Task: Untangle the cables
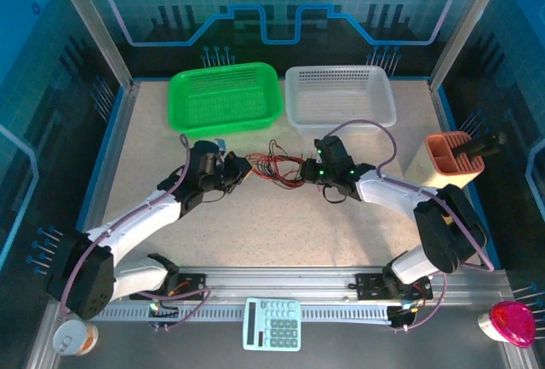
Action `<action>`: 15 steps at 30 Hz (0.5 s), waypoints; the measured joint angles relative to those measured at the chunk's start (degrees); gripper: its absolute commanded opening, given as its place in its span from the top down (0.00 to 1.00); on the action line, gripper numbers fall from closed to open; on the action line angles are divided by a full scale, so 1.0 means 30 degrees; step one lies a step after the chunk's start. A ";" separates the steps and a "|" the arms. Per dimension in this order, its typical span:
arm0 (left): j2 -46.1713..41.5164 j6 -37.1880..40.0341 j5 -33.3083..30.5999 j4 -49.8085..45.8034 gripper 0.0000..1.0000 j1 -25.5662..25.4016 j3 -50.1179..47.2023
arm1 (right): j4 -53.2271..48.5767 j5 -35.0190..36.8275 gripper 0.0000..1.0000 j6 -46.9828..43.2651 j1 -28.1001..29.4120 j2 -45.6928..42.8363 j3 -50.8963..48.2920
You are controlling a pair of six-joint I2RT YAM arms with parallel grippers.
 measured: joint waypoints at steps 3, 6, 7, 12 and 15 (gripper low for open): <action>-0.0262 -0.0197 0.1319 0.0408 1.00 0.1377 -0.0947 | 0.0029 -0.0168 1.00 -0.0204 -0.0007 0.0102 0.0000; -0.0510 -0.0372 0.2244 0.0386 1.00 0.2171 -0.1435 | 0.0153 -0.0561 1.00 -0.0423 -0.0029 0.0102 0.0007; -0.0532 -0.0342 0.2397 0.0393 1.00 0.2215 -0.1435 | 0.0160 -0.0663 1.00 -0.0488 -0.0058 0.0102 0.0007; -0.0364 0.0270 0.2667 0.0073 0.38 0.2601 -0.1064 | -0.0284 -0.0670 0.96 -0.0845 -0.0488 0.0306 0.0124; 0.0124 0.1071 0.2565 -0.0619 0.27 0.2696 -0.0233 | -0.1020 -0.0109 0.96 -0.0984 -0.0350 0.0714 0.0481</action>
